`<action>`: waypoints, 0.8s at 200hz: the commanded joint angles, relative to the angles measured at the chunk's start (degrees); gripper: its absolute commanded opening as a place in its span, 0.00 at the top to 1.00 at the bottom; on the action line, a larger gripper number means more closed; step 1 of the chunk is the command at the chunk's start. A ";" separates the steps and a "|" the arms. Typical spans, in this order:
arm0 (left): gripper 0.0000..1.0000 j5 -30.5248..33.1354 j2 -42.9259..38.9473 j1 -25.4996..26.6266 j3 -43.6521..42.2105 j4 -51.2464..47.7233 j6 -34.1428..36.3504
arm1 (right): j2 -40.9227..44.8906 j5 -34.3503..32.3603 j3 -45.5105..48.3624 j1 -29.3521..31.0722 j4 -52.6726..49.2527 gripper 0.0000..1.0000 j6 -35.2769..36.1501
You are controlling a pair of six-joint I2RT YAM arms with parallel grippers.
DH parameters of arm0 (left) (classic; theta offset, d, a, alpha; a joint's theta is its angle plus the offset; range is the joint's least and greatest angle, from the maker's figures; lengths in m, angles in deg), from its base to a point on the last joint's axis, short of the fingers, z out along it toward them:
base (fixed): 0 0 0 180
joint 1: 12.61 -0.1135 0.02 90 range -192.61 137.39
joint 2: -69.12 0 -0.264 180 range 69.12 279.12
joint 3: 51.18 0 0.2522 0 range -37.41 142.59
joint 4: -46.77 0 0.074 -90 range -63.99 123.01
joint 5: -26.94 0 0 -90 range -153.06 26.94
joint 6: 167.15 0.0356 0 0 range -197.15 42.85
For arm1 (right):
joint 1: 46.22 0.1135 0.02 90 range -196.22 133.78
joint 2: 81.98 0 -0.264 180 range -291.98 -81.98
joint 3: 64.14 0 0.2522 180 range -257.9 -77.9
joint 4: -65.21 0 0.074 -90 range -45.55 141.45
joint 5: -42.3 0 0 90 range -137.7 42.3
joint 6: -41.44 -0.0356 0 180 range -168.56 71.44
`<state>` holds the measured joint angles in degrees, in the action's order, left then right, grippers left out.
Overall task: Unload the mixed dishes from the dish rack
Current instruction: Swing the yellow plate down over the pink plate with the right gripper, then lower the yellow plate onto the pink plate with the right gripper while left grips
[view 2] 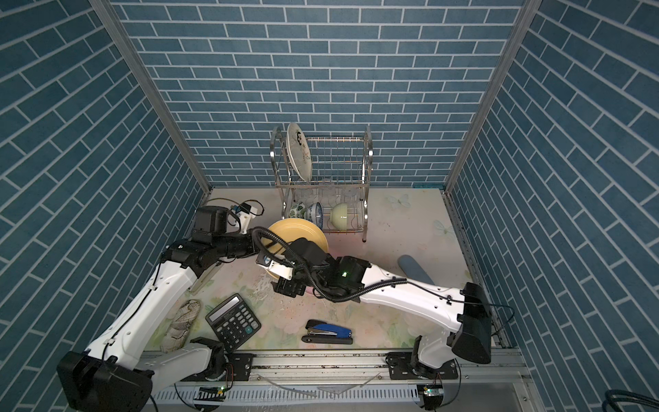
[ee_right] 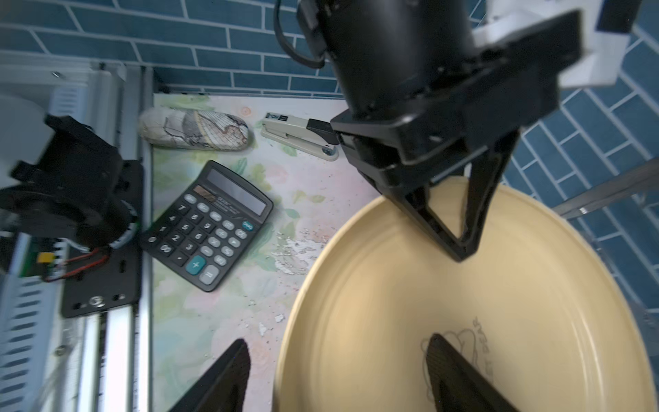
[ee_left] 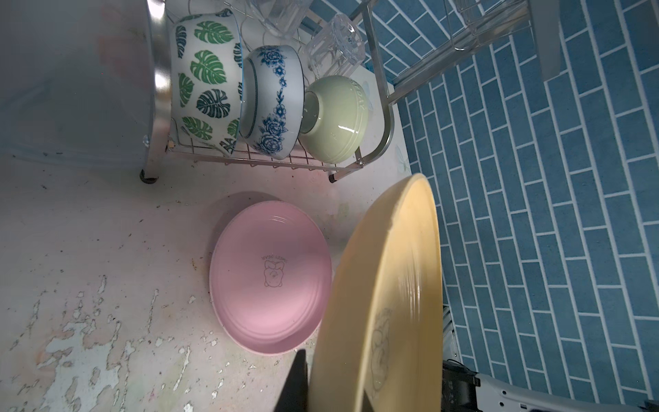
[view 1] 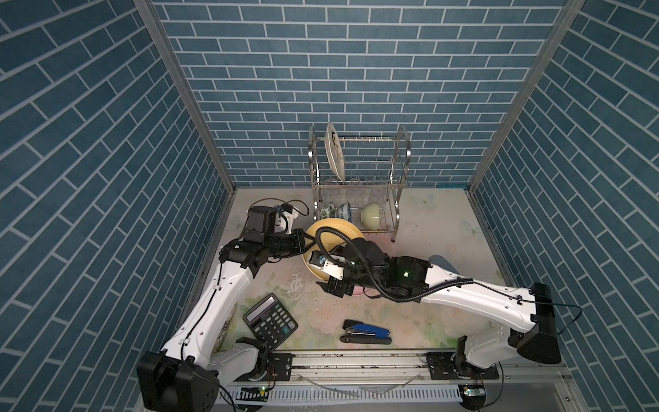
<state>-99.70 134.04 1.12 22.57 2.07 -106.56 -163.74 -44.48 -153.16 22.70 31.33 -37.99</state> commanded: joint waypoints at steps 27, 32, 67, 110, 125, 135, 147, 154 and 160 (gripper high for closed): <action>0.96 0.26 -1.12 -0.03 -3.47 11.20 -2.32 | 10.59 24.02 10.64 -9.83 8.83 0.22 -19.64; 0.96 -0.18 -1.16 -0.03 -3.91 12.13 -2.55 | 11.20 23.92 11.63 -11.54 9.93 0.22 -21.82; 0.96 -0.62 -1.53 -0.03 -5.73 14.77 -2.84 | 13.96 22.20 17.44 -22.69 15.02 0.30 -34.14; 0.96 -1.40 -1.33 -0.03 -7.75 17.95 -3.96 | 12.23 18.87 19.94 -31.45 14.59 0.40 -43.09; 0.96 -1.80 -1.14 -0.03 -8.22 18.90 -4.27 | 10.94 20.79 20.42 -32.19 16.69 0.40 -44.65; 0.96 -1.87 -1.04 -0.03 -8.50 19.20 -4.34 | 9.86 21.48 20.19 -32.32 17.36 0.40 -45.10; 0.96 -1.68 -0.92 -0.01 -8.90 19.40 -4.33 | 8.66 22.10 19.75 -32.28 17.99 0.40 -45.54; 0.96 -1.67 -0.78 -0.03 -9.09 19.65 -4.39 | 7.85 22.53 19.42 -32.26 18.25 0.42 -45.71; 0.96 -1.68 -0.61 -0.03 -9.33 19.85 -4.54 | 7.23 22.70 19.13 -32.27 18.42 0.44 -45.87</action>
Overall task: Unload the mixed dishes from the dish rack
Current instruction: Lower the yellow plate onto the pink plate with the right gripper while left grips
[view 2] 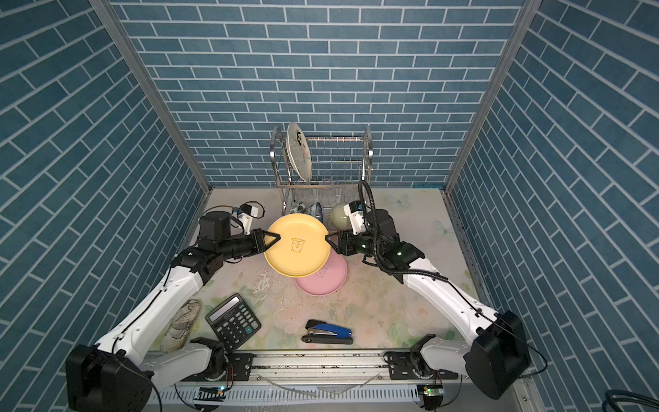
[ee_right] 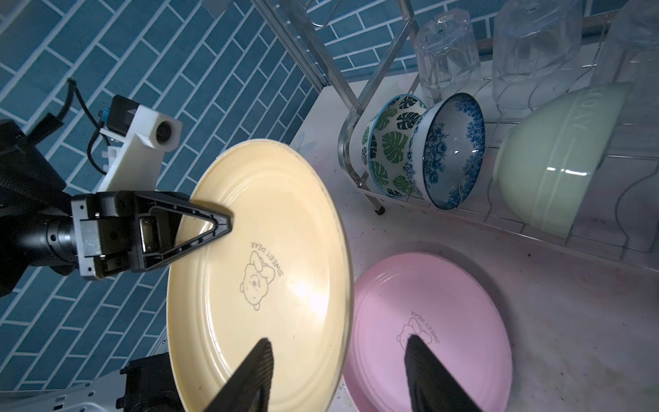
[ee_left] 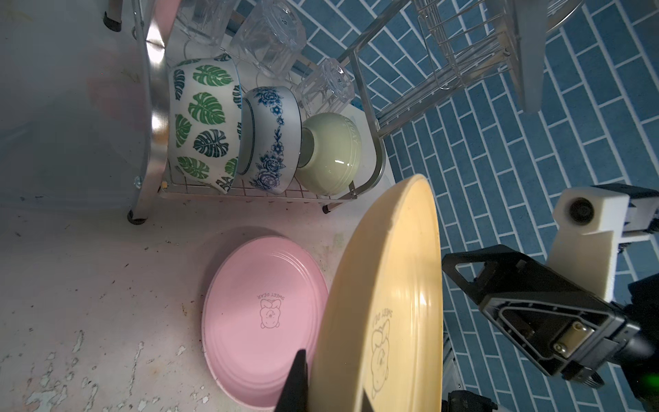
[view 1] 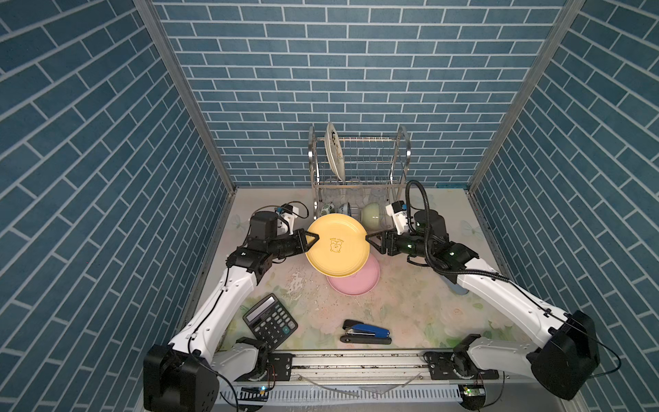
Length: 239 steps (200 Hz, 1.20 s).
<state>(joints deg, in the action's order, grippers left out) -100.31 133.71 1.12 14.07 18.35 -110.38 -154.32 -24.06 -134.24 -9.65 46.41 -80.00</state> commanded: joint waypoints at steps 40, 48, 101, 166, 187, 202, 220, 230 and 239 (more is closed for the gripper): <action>0.96 -1.58 0.61 -0.03 -2.87 6.67 -2.20 | -6.33 2.11 -0.87 0.07 3.79 0.65 -5.07; 0.96 -1.54 1.00 -0.03 -3.12 6.87 -2.36 | -6.97 2.10 -0.83 0.07 3.91 0.69 -5.25; 0.82 0.13 2.75 0.66 -6.78 9.91 -4.01 | -9.65 -0.47 -0.03 0.07 2.14 1.00 -5.82; 0.39 6.60 6.04 2.72 -11.05 10.02 -4.83 | -9.83 -5.17 3.00 -0.72 -1.33 1.00 -5.39; 0.29 10.38 5.61 2.73 -10.67 6.11 -3.46 | -9.84 -5.75 4.33 -1.44 -1.63 1.00 -5.41; 0.25 14.59 4.72 2.70 -9.94 2.59 -2.42 | -10.10 -6.34 5.12 -1.55 -1.82 1.00 -5.30; 0.22 19.19 3.01 2.70 -9.65 -0.03 -2.23 | -10.85 -7.16 5.77 -1.62 -2.08 1.00 -5.15; 0.21 20.72 2.04 2.70 -9.73 -0.39 -2.34 | -11.37 -7.59 6.13 -1.58 -2.01 1.00 -5.12; 0.21 21.89 1.08 2.70 -9.74 -0.70 -2.41 | -11.90 -8.17 6.40 -1.53 -2.16 1.00 -5.06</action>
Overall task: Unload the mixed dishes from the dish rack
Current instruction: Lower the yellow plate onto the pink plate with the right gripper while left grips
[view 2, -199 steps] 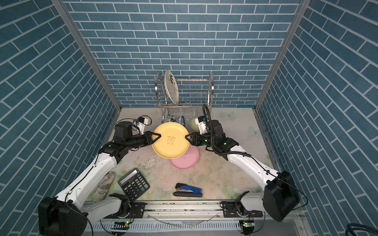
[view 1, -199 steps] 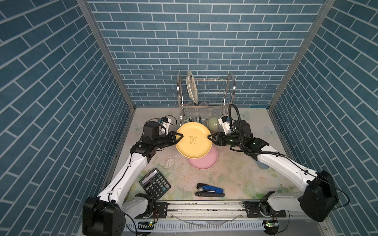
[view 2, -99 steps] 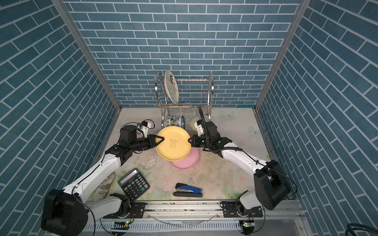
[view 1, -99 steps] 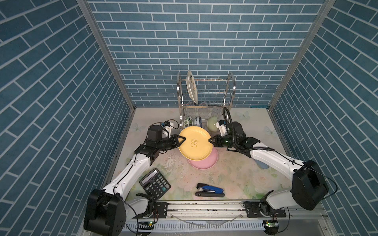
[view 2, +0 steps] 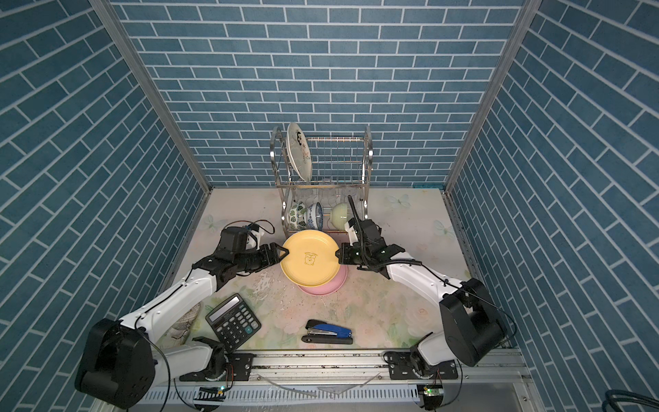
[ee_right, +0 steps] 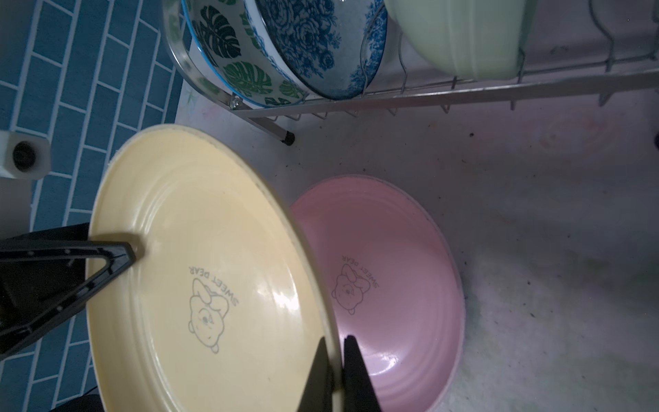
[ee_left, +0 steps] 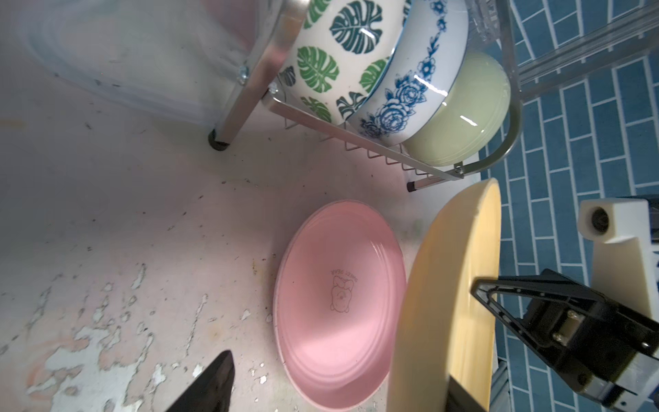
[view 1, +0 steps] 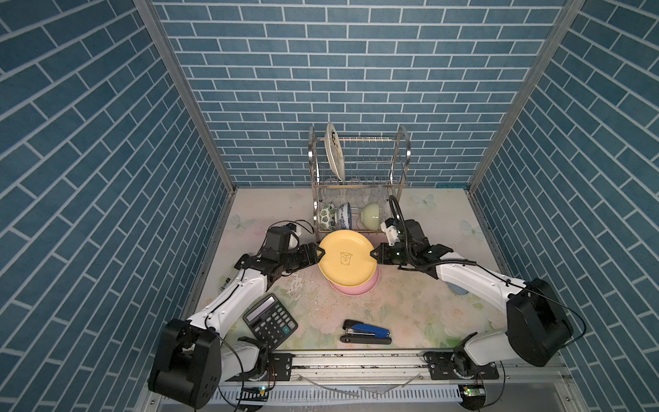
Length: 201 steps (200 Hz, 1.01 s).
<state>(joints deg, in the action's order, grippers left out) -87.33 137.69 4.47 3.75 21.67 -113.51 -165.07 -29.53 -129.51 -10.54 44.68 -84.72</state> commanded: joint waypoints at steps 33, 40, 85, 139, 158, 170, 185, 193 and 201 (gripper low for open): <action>0.20 12.39 -5.50 -0.65 0.76 -5.36 0.76 | -3.33 -5.66 2.32 -0.71 -0.63 1.00 0.27; 0.20 12.73 -5.96 -0.65 0.76 -5.41 0.76 | -3.84 -6.54 2.44 -0.72 -0.76 1.00 0.53; 0.19 13.02 -6.18 -0.65 0.85 -5.55 0.94 | -6.85 -8.67 2.65 -0.70 -0.52 1.00 1.36; 0.19 12.40 -4.70 -0.65 1.11 -4.40 0.68 | -8.91 -10.06 2.83 -0.71 0.41 1.00 1.53; 0.19 12.24 -4.37 -0.65 1.25 -3.97 0.72 | -9.37 -9.79 2.75 -0.58 0.70 1.00 1.53; 0.19 12.14 -4.06 -0.65 1.28 -3.79 0.70 | -9.61 -9.65 2.74 -0.61 0.92 1.00 1.53; 0.19 12.06 -3.72 -0.65 1.46 -3.62 0.68 | -9.99 -9.68 2.65 -0.47 1.03 0.97 1.61; 0.19 11.97 -3.49 -0.65 1.50 -3.61 0.74 | -10.16 -9.73 2.58 -0.27 1.07 0.91 1.79; 0.19 11.97 -3.42 -0.65 1.53 -3.53 0.63 | -10.38 -9.98 2.57 -0.06 0.98 0.87 1.80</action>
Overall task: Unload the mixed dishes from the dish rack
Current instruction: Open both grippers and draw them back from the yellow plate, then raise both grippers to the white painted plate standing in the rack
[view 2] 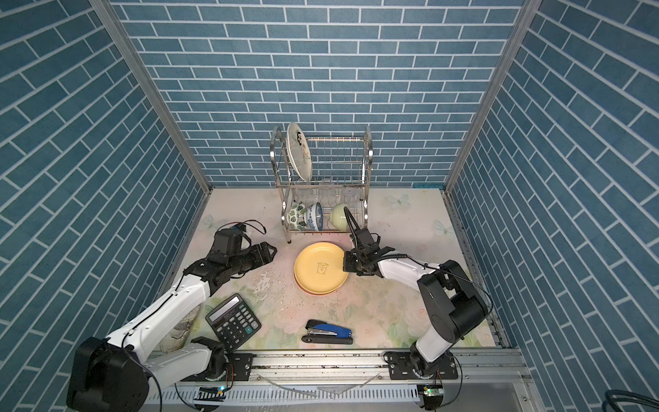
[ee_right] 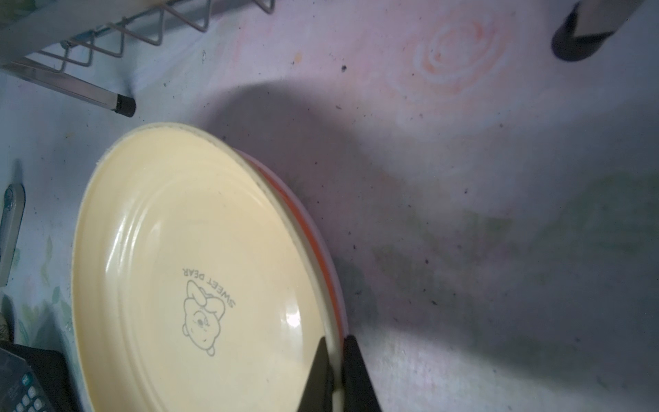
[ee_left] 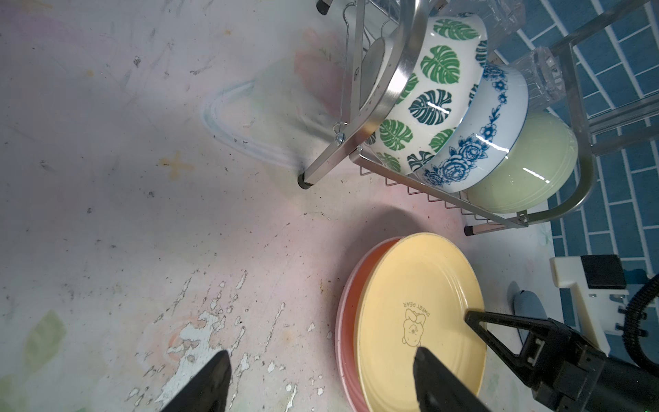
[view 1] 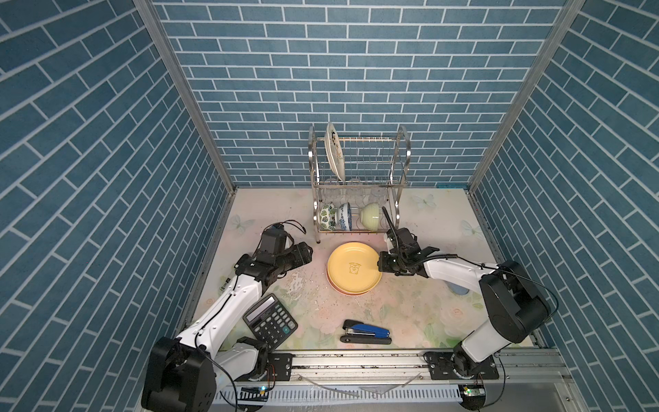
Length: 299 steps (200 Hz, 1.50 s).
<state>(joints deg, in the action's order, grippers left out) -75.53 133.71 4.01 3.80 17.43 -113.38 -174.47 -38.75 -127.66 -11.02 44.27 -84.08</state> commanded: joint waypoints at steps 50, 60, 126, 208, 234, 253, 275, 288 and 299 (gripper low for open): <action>0.19 0.34 0.51 -0.19 2.25 0.56 0.67 | -0.48 -1.22 0.71 0.81 1.13 0.60 1.43; 0.19 0.58 0.27 -0.19 2.62 0.41 0.64 | 0.58 -1.75 0.67 0.75 0.34 0.55 1.79; 0.18 8.38 -4.26 -0.19 7.39 0.88 0.88 | 16.72 -12.08 -8.67 2.81 -17.94 0.44 11.89; 0.12 13.26 1.47 -0.36 29.51 -1.12 12.80 | 15.37 -9.89 -39.63 9.89 -29.52 0.48 23.39; 0.12 9.33 8.11 -0.36 37.45 -2.49 14.94 | 9.07 -7.58 -50.23 9.93 -30.17 0.48 26.01; 0.11 7.90 11.97 -0.54 40.97 -1.14 15.38 | 3.81 -6.93 -57.88 9.77 -30.59 0.48 27.70; 0.11 5.63 16.07 -0.96 44.53 0.36 16.26 | -1.79 -6.97 -65.71 9.56 -31.89 0.48 29.51; 0.12 4.94 18.63 -1.07 47.09 -0.01 17.11 | -5.18 -7.10 -70.22 9.15 -32.77 0.49 30.28; 0.14 4.92 20.52 -1.15 49.13 -0.65 17.71 | -8.06 -6.90 -73.55 8.52 -33.14 0.49 30.84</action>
<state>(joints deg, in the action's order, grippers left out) -68.58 151.72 3.40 48.47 16.97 -98.38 -178.10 -46.49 -194.17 -1.54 14.21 -57.42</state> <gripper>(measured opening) 0.873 0.516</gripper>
